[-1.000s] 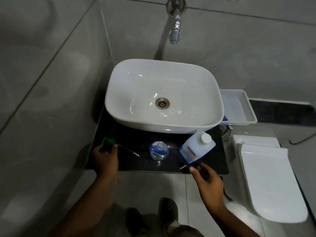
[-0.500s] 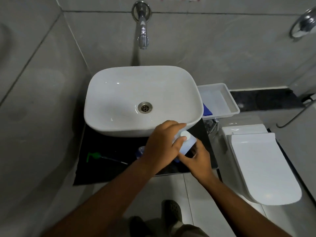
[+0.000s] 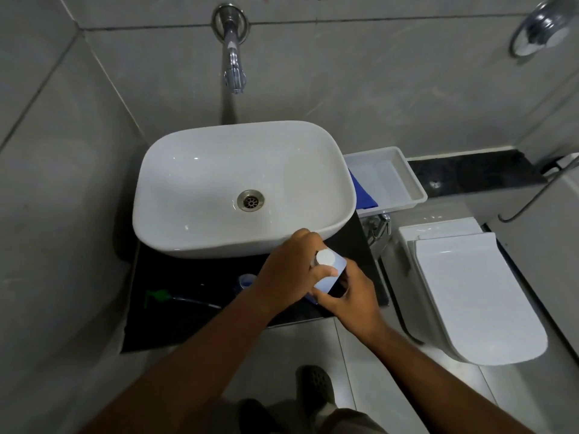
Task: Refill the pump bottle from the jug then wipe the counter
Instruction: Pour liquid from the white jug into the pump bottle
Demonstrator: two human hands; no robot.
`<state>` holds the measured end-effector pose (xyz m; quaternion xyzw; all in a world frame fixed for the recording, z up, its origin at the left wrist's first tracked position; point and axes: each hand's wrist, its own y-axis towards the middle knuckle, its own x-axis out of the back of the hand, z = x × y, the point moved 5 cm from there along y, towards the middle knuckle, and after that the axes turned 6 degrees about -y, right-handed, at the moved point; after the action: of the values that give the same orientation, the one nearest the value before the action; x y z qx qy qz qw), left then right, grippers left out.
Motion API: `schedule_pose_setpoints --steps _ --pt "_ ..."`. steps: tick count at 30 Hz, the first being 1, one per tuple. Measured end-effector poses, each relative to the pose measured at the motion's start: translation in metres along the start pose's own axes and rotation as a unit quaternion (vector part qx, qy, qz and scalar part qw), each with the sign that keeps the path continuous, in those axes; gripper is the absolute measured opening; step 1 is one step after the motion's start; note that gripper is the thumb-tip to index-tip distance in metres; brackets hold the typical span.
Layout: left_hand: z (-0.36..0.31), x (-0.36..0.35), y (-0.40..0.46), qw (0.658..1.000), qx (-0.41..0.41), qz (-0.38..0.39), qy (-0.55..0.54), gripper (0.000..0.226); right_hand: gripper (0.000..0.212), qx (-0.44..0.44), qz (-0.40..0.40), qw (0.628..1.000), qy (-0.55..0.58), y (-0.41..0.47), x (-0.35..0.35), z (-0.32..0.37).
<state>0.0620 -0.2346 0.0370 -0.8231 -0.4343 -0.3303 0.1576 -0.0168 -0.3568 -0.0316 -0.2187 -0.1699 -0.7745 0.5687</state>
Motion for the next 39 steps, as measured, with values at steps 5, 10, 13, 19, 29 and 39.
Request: schedule_pose_setpoints --steps 5,10,13,19,29,39 --pt "-0.002 0.002 -0.014 0.993 0.019 -0.103 -0.059 0.065 0.068 0.011 0.006 1.0 -0.005 -0.001 0.0 0.001" --pt "-0.013 0.002 -0.027 0.989 -0.016 -0.12 -0.084 0.054 0.07 0.013 0.013 1.0 -0.01 0.002 0.0 -0.001" --pt "-0.008 0.004 -0.032 0.98 0.037 -0.171 -0.094 0.047 0.07 0.009 0.014 1.0 -0.005 0.001 0.0 -0.002" --pt "-0.012 -0.006 -0.028 0.991 -0.016 -0.128 -0.037 0.057 0.07 0.014 0.013 1.0 -0.007 0.002 0.0 -0.002" --pt "-0.003 -0.012 -0.019 0.987 0.039 -0.154 0.038 0.069 0.068 0.01 0.018 1.0 0.003 0.0 -0.001 -0.006" --pt "-0.01 0.012 -0.027 0.956 0.047 -0.267 -0.112 0.028 0.077 -0.013 0.011 1.0 0.022 -0.011 0.008 -0.013"
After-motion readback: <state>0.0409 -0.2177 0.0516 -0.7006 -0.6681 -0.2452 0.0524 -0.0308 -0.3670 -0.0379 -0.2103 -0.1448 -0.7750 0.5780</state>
